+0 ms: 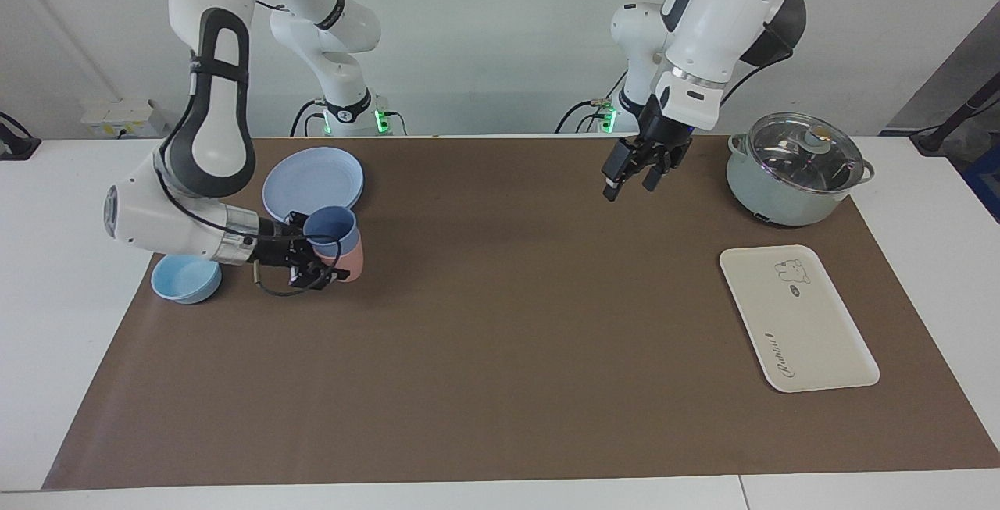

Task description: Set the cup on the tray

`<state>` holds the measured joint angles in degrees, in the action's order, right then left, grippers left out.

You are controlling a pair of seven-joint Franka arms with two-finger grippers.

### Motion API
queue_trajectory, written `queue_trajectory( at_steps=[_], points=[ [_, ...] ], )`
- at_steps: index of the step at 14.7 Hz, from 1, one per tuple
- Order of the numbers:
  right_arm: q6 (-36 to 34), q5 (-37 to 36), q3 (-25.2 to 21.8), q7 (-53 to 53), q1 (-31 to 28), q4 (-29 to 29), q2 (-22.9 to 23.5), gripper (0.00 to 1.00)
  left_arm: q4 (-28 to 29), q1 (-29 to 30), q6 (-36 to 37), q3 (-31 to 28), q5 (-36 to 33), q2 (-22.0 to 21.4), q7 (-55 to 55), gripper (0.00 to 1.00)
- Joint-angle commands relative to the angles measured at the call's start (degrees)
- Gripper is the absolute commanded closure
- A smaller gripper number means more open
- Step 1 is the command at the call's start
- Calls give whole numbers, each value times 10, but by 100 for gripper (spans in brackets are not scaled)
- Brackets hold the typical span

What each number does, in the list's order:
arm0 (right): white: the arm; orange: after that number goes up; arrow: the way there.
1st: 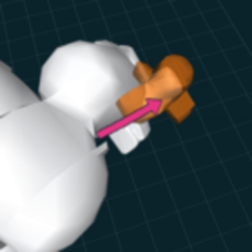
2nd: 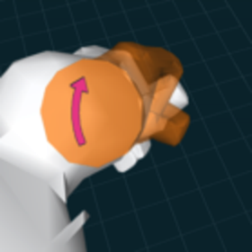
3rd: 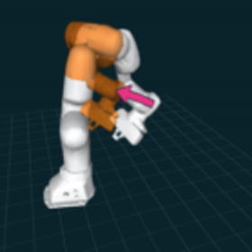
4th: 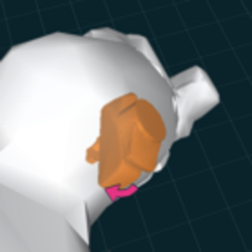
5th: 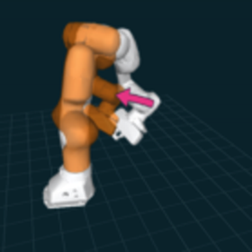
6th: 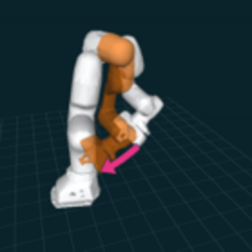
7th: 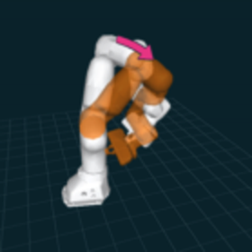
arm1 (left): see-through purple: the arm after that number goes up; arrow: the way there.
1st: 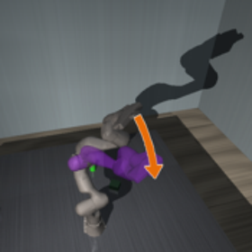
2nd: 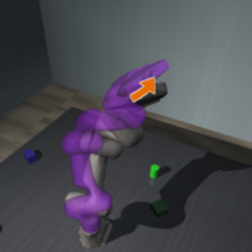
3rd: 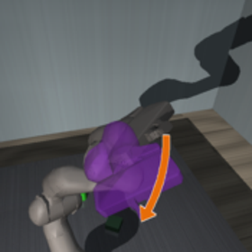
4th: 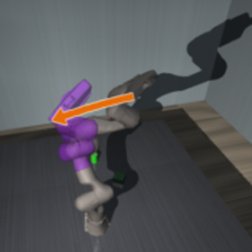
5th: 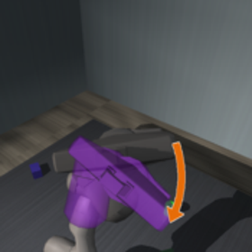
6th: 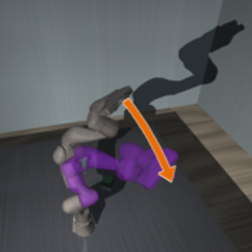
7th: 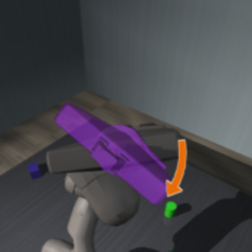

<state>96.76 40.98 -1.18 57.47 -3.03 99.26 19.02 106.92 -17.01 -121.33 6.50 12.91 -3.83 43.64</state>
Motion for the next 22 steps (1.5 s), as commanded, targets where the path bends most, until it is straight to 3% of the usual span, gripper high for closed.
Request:
queue_trajectory(
  at_steps=[1, 6, 8, 16, 22],
  points=[
    [12, 16, -1, 55, 40, 28, -46, 100, 36, -35, -59, -9, 38, -20, 26, 0],
    [28, 16, -1, 123, 94, 27, -74, 100, 19, -107, -122, -10, 44, -11, 149, 0],
    [30, 35, -1, 134, 110, 27, -81, 100, 16, -136, -152, -10, 44, -5, 182, 5],
    [91, 42, -1, 191, 164, 26, -80, 100, -10, -170, -129, -7, 26, 5, 190, 24],
    [146, 41, -1, 238, 204, 27, -79, 100, -115, -189, -72, -1, -61, 92, 190, 36]
  ],
)
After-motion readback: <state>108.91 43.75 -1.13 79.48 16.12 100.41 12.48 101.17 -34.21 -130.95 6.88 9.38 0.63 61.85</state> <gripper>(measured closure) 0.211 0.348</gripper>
